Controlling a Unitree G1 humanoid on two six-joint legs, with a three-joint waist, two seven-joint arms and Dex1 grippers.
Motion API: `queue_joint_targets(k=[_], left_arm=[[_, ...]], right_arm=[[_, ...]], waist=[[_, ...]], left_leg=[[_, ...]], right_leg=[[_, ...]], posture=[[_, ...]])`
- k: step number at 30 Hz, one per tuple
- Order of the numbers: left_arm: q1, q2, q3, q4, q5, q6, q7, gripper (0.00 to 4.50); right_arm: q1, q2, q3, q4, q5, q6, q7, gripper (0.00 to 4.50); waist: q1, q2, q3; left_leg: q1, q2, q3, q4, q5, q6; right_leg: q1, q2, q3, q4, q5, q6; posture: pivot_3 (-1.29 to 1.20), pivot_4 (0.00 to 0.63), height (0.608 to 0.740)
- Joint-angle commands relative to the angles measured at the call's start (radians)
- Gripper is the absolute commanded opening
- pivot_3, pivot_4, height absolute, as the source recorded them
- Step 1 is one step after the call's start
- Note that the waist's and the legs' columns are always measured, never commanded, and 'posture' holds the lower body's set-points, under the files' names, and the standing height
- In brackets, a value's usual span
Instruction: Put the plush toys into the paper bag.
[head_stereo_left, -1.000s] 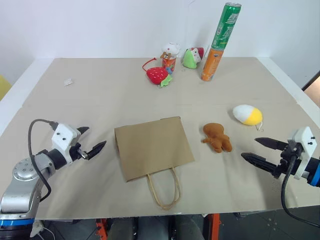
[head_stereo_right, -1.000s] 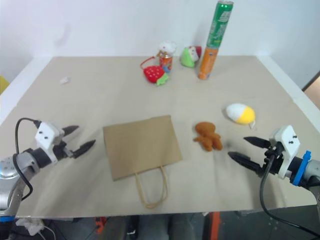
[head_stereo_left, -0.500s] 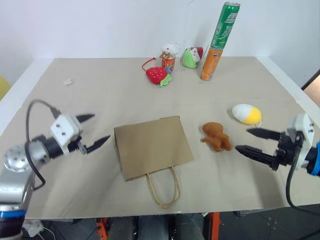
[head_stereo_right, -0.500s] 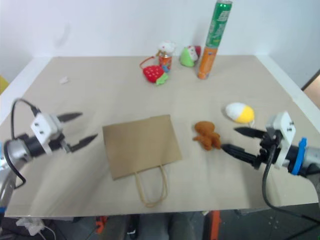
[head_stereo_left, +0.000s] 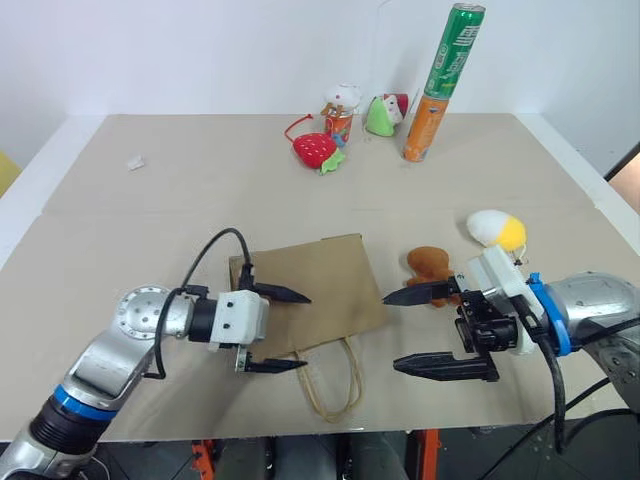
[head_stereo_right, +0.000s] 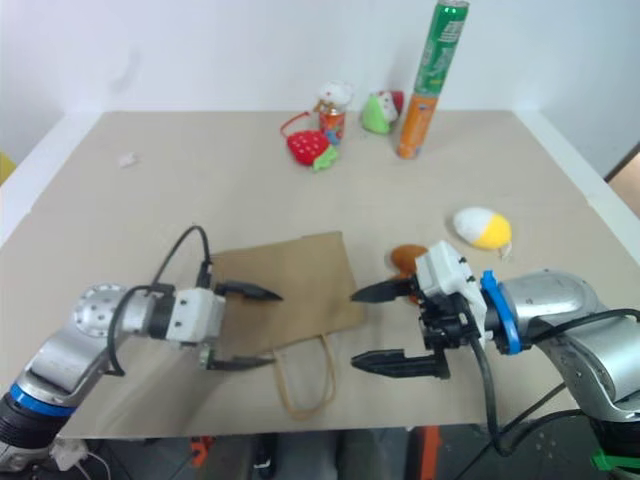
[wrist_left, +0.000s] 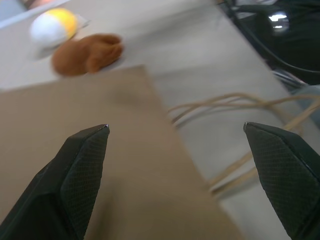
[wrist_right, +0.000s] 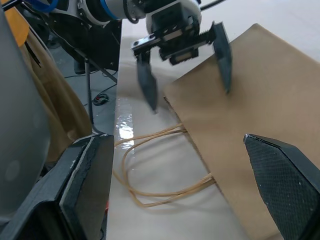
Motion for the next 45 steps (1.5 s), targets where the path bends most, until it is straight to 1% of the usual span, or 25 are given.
queue_joint_targets(k=[1,4,8,12,19,21,23,28,32,35,38,43,45], left_arm=[[-0.019,0.003,-0.047,-0.007,0.031,-0.077,-0.061,4.44],[-0.03,0.013,-0.087,-0.003,0.049,-0.13,-0.121,4.44],[-0.047,0.01,-0.113,0.001,0.062,-0.156,-0.157,4.44],[-0.073,-0.019,-0.131,0.016,0.066,-0.152,-0.158,4.44],[-0.104,-0.1,-0.153,0.077,0.123,-0.188,-0.111,4.44],[-0.102,-0.094,-0.153,0.08,0.117,-0.179,-0.123,4.44],[-0.099,-0.078,-0.144,0.069,0.08,-0.154,-0.149,4.44],[-0.116,-0.04,-0.085,0.076,0.018,-0.095,-0.162,4.44],[-0.104,-0.014,-0.06,0.102,0.01,-0.127,-0.191,4.44],[-0.077,0.003,-0.068,0.089,0.01,-0.159,-0.215,4.44],[-0.061,-0.004,-0.086,0.111,0.034,-0.213,-0.22,4.44],[-0.087,-0.02,-0.1,0.219,0.105,-0.348,-0.222,4.44],[-0.092,-0.031,-0.107,0.237,0.109,-0.383,-0.226,4.44]], right_arm=[[-0.009,0.002,-0.014,-0.01,-0.002,-0.013,-0.003,4.5],[0.015,-0.005,-0.024,-0.03,0.002,-0.007,-0.011,4.5],[0.039,-0.015,-0.042,-0.044,0.006,0.002,-0.019,4.5],[0.051,-0.014,-0.051,-0.06,0.013,0.013,-0.043,4.5],[0.062,-0.004,-0.064,-0.087,0.033,0.039,-0.097,4.5],[0.057,-0.006,-0.069,-0.087,0.042,0.047,-0.106,4.5],[0.059,-0.013,-0.075,-0.082,0.048,0.05,-0.106,4.5],[0.06,-0.017,-0.075,-0.075,0.039,0.048,-0.104,4.5],[0.063,-0.011,-0.066,-0.073,0.03,0.042,-0.105,4.5],[0.065,-0.009,-0.062,-0.069,0.026,0.04,-0.102,4.5],[0.065,-0.009,-0.056,-0.061,0.017,0.035,-0.097,4.5],[0.057,-0.003,-0.05,-0.058,0.013,0.035,-0.101,4.5],[0.057,-0.002,-0.048,-0.056,0.007,0.032,-0.101,4.5]], waist=[[0.0,0.0,0.0],[0.0,0.0,0.0],[0.0,0.0,0.0],[0.0,0.0,0.0],[0.0,-0.001,0.0],[0.0,-0.001,0.0],[0.0,-0.001,0.0],[0.0,0.0,0.0],[0.0,0.0,0.0],[0.0,0.0,0.0],[0.0,0.0,0.0],[0.0,0.0,0.0],[0.0,0.0,0.0]], left_leg=[[0.0,0.0,0.0,0.0,0.0,-0.001],[0.001,0.0,0.001,0.0,0.0,-0.001],[0.001,0.0,0.001,0.0,0.0,0.0],[0.001,0.001,0.001,0.001,0.0,0.0],[0.001,0.0,0.002,0.003,0.0,0.001],[0.001,0.0,0.002,0.003,0.0,0.001],[0.001,0.001,0.002,0.003,0.0,0.001],[0.001,0.001,0.001,0.004,0.0,0.001],[0.001,0.001,0.002,0.004,0.0,0.001],[0.001,0.001,0.002,0.004,0.0,0.001],[0.001,0.001,0.002,0.004,0.0,0.001],[0.001,0.001,0.002,0.004,0.0,0.001],[0.001,0.001,0.002,0.004,0.0,0.001]], right_leg=[[0.0,0.0,0.0,0.0,0.0,0.0],[0.0,-0.002,0.002,0.0,0.001,0.0],[0.0,-0.002,0.001,0.0,0.001,0.0],[0.0,-0.001,0.001,0.0,0.001,0.0],[0.001,0.001,0.002,0.0,0.002,0.002],[0.001,0.001,0.003,0.0,0.002,0.003],[0.001,0.002,0.003,0.0,0.003,0.002],[0.001,0.002,0.003,0.0,0.003,0.002],[0.001,0.002,0.003,0.0,0.003,0.002],[0.001,0.002,0.003,0.0,0.003,0.002],[0.001,0.002,0.003,0.0,0.003,0.002],[0.001,-0.001,0.003,0.0,0.004,0.002],[0.001,-0.001,0.003,0.0,0.004,0.002]], posture=[[0.0,0.15,0.74],[0.0,0.15,0.74],[0.0,0.15,0.74],[0.0,0.15,0.74],[0.0,0.15,0.74],[0.0,0.15,0.74],[0.0,0.15,0.74],[0.0,0.15,0.74],[0.0,0.15,0.74],[0.0,0.15,0.74],[0.0,0.15,0.74],[0.0,0.15,0.74],[0.0,0.15,0.74]])
